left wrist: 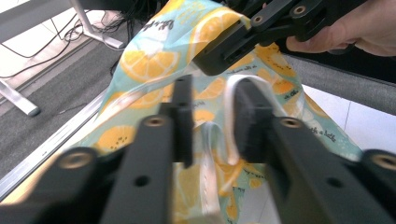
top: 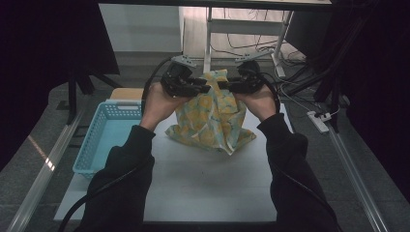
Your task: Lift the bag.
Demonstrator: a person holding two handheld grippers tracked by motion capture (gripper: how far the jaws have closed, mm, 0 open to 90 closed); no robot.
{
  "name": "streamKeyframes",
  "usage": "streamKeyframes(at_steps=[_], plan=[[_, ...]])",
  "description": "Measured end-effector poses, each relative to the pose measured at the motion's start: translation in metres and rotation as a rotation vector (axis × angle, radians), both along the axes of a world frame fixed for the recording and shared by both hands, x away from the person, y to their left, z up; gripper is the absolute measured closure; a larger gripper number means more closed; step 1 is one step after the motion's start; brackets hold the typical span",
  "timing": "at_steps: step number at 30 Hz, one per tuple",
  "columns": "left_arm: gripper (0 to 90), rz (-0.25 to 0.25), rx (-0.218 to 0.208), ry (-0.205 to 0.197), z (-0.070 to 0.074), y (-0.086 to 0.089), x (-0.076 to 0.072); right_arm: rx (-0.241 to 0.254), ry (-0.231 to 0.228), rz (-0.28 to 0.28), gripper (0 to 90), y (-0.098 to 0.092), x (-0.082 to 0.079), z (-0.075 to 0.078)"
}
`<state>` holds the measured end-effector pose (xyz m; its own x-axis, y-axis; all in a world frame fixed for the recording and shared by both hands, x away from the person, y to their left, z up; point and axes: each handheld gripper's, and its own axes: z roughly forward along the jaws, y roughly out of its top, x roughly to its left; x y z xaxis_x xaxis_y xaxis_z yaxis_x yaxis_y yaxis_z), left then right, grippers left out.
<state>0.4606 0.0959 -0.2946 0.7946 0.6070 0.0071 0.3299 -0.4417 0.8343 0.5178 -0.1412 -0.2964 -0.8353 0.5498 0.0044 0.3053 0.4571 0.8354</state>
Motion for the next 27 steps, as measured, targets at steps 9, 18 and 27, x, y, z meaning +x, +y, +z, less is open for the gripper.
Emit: streamKeyframes(at_steps=[9,18,27], plan=[[32.9,-0.009,-0.060,0.032,-0.006,0.017,-0.004,0.023,0.008,-0.017,42.6,-0.012,-0.001,-0.009],[13.3,-0.030,-0.058,0.066,-0.014,0.029,-0.012,0.053,0.042,-0.009,27.4,-0.023,-0.005,-0.017],[6.4,-0.050,-0.059,0.100,-0.026,0.034,-0.026,0.050,0.061,0.007,25.0,-0.034,-0.014,-0.019]])
